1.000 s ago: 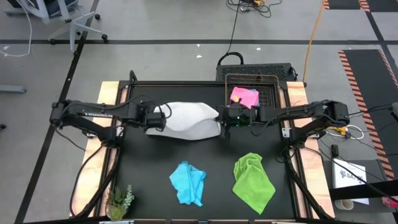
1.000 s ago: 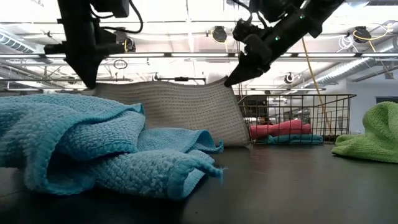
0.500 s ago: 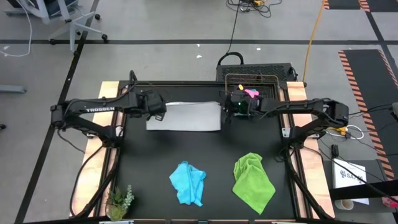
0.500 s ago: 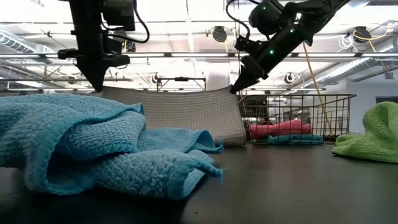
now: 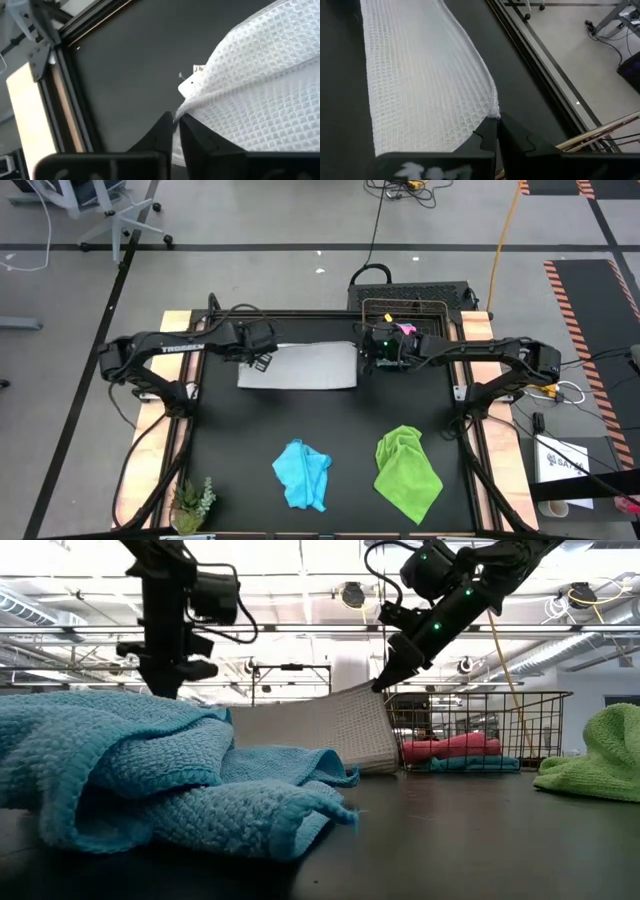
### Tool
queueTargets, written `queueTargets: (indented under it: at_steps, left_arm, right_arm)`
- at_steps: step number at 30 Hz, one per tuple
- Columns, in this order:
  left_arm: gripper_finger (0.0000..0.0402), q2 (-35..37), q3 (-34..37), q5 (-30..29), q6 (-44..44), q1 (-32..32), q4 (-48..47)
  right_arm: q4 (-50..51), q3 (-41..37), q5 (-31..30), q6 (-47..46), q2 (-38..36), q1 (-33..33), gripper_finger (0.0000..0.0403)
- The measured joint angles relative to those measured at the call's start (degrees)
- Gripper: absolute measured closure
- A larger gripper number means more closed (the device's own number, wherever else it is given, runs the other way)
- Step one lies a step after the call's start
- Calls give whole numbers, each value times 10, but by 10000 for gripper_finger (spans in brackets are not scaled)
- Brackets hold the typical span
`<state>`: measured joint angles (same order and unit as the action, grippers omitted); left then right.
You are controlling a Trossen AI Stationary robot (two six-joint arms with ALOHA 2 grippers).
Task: Fold microfiber towels
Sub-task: Fold the gray towel
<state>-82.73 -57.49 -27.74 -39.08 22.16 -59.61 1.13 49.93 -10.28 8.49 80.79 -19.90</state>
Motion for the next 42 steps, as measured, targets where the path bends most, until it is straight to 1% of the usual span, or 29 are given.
queueTargets:
  at_steps: [4, 8, 11, 12, 15, 19, 23, 24, 26, 30, 33, 37, 39, 42]
  left_arm:
    - [320, -20, 0, 3, 25, 20, 8]
    - [280, -20, 0, -3, 28, 40, 8]
    - [255, -21, 0, -5, 30, 53, 8]
    - [249, -20, 0, -4, 30, 57, 7]
    - [235, -20, 0, 16, 29, 63, 8]
    - [234, -20, 0, 49, 27, 59, 8]
    - [244, -20, 0, 92, 21, 38, 11]
    - [247, -20, 0, 98, 19, 28, 15]
    - [252, -20, 0, 99, 16, 5, 26]
    - [254, -20, 0, 89, -4, -46, 47]
    - [254, -20, 0, 52, -40, -79, 44]
    - [254, -20, 17, 6, -90, -104, 47]
    - [254, -20, 38, 6, -110, -110, 66]
    - [254, -20, 70, 32, -132, -121, 97]
  right_arm:
    - [5, 0, 0, 0, 0, 0, 403]
    - [5, 0, -3, 21, 0, 0, 400]
    - [5, 0, -10, 29, 0, 0, 382]
    - [5, 0, -20, 29, 0, 0, 374]
    - [4, 0, -45, 35, 0, 0, 346]
    - [-9, 0, -56, 31, 0, 7, 312]
    - [-32, 0, -13, -1, 0, 33, 296]
    - [-32, 0, -1, -5, 0, 43, 295]
    - [-18, 0, 2, -14, 0, 67, 295]
    - [33, 0, 0, -20, 0, 113, 304]
    - [51, 0, -2, -38, 0, 137, 315]
    - [47, 0, -3, -78, 0, 144, 338]
    - [42, -3, -3, -92, 2, 144, 350]
    - [29, -20, -3, -115, 10, 144, 366]
